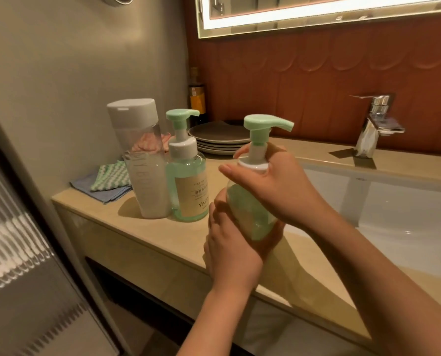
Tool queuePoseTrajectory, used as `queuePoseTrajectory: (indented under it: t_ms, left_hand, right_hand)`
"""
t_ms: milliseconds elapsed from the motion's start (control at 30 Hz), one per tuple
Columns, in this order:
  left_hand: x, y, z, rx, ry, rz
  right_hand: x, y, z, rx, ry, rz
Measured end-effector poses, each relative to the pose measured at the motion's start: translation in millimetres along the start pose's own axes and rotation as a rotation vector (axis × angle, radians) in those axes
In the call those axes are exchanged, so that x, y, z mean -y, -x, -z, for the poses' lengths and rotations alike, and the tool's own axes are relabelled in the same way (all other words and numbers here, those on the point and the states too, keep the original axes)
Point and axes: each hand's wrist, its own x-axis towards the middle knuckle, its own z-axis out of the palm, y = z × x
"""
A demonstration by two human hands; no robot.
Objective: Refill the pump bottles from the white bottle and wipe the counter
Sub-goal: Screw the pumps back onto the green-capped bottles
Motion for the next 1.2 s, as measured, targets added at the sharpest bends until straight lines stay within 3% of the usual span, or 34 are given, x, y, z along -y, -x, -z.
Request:
queuePoseTrajectory:
  t_ms: [167,433,567,733,833,1000,1067,1200]
  left_hand:
    - [-4,0,3,0.002,0.014,-0.005]
    - [-4,-1,2,0.019,-0.028,0.004]
    - [-3,-1,3,0.024,-0.022,0.009]
    - [-5,-1,3,0.025,-0.022,0.001]
    - [-6,1,3,0.067,-0.052,0.025]
    - [9,1,4,0.076,-0.067,0.156]
    - [5,1,3,0.03,-0.061,0.16]
    - [-8,0,5,0.015,-0.081,0.035]
  right_hand:
    - [2,17,19,0.234,-0.231,-0.006]
    - [-2,-2,35,0.091,-0.123,0.054]
    - [2,-17,26,0.145,0.0,0.02]
    - [2,-16,16,0.272,-0.111,-0.031]
    - [4,-11,10,0.174,-0.158,-0.077]
    - [14,0,-16,-0.235,0.371,-0.148]
    - [17,5,-17,-0.227,0.425,-0.122]
    - [10,25,-5,-0.067,0.085,-0.018]
